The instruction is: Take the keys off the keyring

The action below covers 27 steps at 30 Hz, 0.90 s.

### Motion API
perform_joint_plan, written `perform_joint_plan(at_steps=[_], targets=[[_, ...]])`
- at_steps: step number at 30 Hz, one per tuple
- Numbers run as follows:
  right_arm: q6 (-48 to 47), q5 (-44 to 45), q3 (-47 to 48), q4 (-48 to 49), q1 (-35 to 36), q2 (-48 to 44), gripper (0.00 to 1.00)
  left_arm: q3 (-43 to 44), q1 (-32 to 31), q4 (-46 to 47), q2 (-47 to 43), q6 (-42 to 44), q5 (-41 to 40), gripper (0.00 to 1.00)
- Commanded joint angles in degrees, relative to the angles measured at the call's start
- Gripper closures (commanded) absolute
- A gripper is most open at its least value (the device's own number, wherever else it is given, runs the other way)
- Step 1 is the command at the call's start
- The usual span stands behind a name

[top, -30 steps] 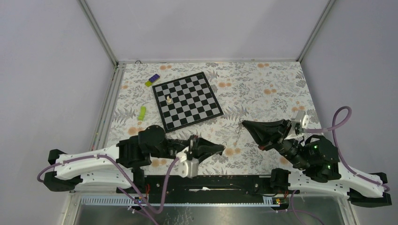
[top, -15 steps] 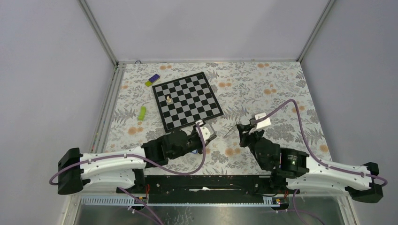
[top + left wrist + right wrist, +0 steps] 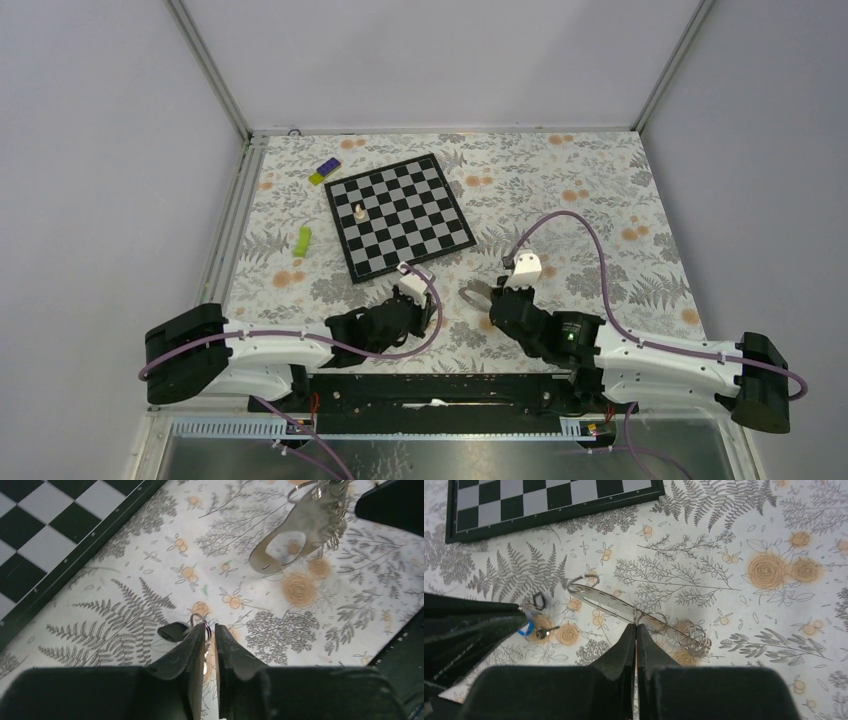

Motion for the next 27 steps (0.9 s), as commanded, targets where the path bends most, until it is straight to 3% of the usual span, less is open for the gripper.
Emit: perform_joint_plan(at_steps=[1, 4, 11, 13, 18, 23, 27], targets=[[6.6, -9.6, -2.4, 1.8, -5.9, 3.0, 1.00, -1.8, 0.3, 5.8, 1.4, -7.6, -6.3, 0.80], [6.1, -12.3, -4.4, 5.5, -8.1, 4.0, 0.98, -2.5, 0.4, 5.1, 2.0, -9.3, -8.0, 0.66], [5.7, -12.2, -6.1, 8.9, -10.7, 6.5, 0.73, -1.6, 0.4, 0.7, 1.3, -11.4, -12.2, 0.35], [4.9, -11.7, -5.9, 9.0, -11.0, 6.7, 0.68, -0.6, 0.4, -1.7, 0.6, -12.4, -13.8, 0.22], [1.0, -8.5, -4.4, 7.8, -11.5, 4.7, 0.58, 3.7, 0.4, -11.1, 0.1, -15.2, -18.3, 0.02], [-3.3, -6.8, -1.8, 6.2, -12.6, 0.9, 0.42, 10.9, 0.4, -24.8, -0.1, -18.2, -21.8, 0.01], [-9.0, -16.5, 5.4, 1.4, -16.8, 1.0, 0.21, 18.7, 2.4, -35.3, -1.7, -22.0, -20.2, 0.01]])
